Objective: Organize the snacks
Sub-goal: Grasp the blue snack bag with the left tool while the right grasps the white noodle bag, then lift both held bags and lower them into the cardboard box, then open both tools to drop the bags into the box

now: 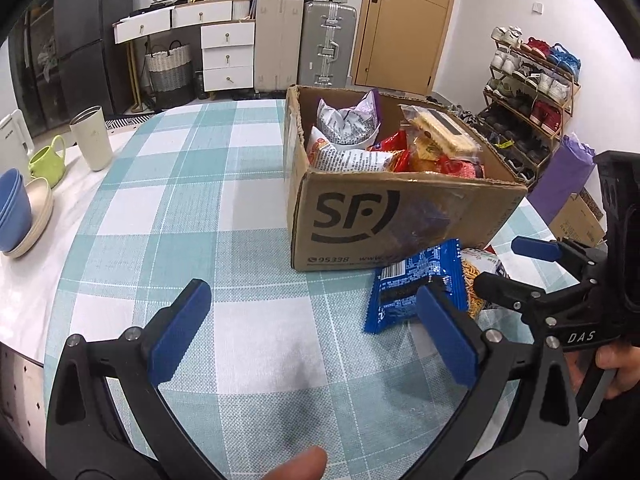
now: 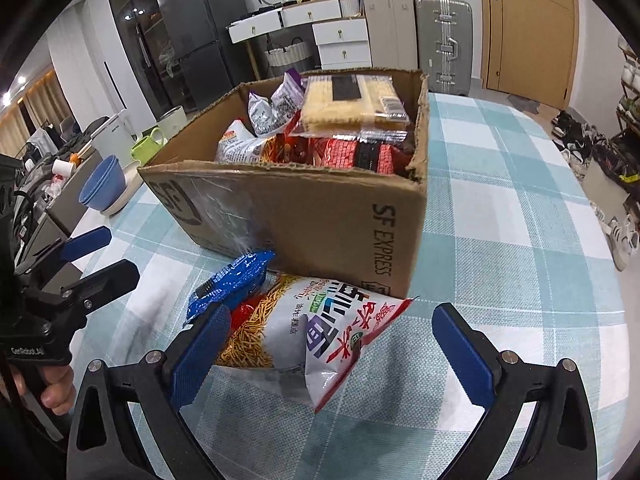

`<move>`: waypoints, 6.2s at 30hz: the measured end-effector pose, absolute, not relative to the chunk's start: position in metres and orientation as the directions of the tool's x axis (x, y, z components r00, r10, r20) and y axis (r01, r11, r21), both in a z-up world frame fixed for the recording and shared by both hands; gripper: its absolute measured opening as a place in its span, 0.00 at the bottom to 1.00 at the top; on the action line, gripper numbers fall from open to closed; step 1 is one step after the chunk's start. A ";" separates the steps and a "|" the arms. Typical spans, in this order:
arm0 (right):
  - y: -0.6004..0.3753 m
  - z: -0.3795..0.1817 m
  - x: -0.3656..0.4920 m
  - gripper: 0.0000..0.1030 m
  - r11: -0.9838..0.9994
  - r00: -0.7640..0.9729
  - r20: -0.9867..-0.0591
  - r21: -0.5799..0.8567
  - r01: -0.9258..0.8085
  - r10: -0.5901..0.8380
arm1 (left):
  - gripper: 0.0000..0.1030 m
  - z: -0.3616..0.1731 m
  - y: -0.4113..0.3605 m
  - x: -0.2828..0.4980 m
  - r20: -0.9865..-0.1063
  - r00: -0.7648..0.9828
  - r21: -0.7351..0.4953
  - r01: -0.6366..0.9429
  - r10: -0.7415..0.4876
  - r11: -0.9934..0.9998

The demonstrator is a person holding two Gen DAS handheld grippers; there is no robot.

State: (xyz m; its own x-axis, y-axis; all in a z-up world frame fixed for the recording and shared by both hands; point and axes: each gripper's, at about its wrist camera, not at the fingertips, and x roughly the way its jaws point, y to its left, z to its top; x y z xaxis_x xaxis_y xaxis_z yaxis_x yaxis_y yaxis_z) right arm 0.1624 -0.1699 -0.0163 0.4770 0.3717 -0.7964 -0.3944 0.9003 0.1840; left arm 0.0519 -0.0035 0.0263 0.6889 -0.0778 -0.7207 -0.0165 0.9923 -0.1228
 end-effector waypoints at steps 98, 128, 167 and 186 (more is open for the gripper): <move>-0.232 0.047 0.099 0.59 0.827 0.647 -0.520 0.278 -0.489 0.558 | 0.28 0.058 -0.063 0.046 -0.647 0.743 -0.157 0.092 -0.173 0.983; -0.165 0.079 0.181 0.59 0.810 0.652 -0.502 0.204 -0.549 0.568 | 0.28 0.114 -0.030 0.109 -0.588 0.802 -0.134 0.029 -0.103 0.991; -0.149 0.047 0.204 0.80 0.799 0.661 -0.544 0.030 -0.600 0.517 | 0.29 0.044 -0.033 0.196 -0.684 0.718 -0.123 0.057 -0.126 0.991; -0.203 0.053 0.176 0.99 0.860 0.704 -0.520 0.132 -0.493 0.484 | 0.88 0.070 -0.038 0.149 -0.644 0.760 -0.095 0.037 -0.090 0.995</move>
